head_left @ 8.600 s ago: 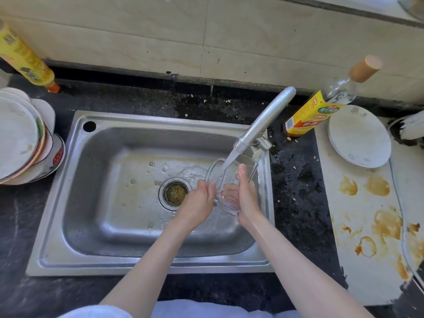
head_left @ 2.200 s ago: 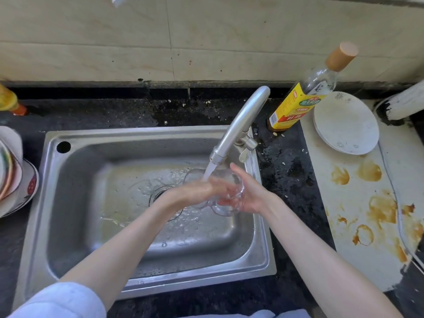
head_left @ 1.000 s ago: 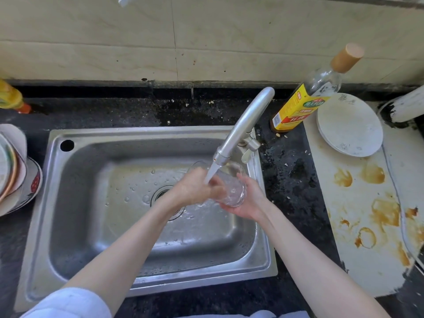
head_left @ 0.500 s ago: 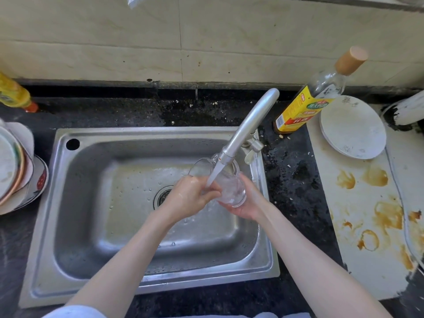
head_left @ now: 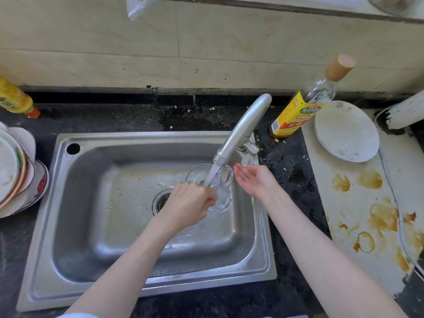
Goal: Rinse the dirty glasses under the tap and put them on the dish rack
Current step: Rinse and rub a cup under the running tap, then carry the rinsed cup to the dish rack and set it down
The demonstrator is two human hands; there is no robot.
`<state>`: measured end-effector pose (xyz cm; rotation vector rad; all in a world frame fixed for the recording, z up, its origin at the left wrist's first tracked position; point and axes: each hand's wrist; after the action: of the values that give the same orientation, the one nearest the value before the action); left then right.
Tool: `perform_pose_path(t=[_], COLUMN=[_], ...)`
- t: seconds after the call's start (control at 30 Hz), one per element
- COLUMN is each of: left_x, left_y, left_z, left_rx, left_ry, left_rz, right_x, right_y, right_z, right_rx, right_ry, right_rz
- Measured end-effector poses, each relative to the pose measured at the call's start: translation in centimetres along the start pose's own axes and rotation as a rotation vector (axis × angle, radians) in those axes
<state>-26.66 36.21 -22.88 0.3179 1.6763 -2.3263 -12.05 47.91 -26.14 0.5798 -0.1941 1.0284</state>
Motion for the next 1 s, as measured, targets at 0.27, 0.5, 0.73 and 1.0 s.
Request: perform_pose_path(t=[0.27, 0.5, 0.73, 1.0], left_x=[-0.4, -0.1, 0.2, -0.7], left_y=[-1.2, -1.4, 0.1, 0.6], left_z=[-0.2, -0.5, -0.2, 0.9], left_rx=[-0.015, -0.092, -0.157, -0.133], left_ry=[-0.018, -0.028, -0.133, -0.205], left_rz=[-0.097, -0.005, 0.559, 1.184], right_x=[5.1, 5.9, 0.4, -4.9], right_y=[0.9, 0.7, -3.2, -3.3], right_z=[2.4, 2.4, 1.9, 3.9], right_rx=[0.072, 0.127, 0.028, 0.285], right_ry=[0.015, 0.022, -0.017, 0.156], right_rz=[-0.29, -0.359, 0.439, -0.266])
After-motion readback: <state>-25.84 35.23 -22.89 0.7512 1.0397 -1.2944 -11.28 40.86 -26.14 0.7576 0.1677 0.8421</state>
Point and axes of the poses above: each hand's wrist, its own z-axis away from the middle knuckle, its own y-axis out of the palm, x = y × z, and after that the axes turned 5 degrees about -y, right-handed
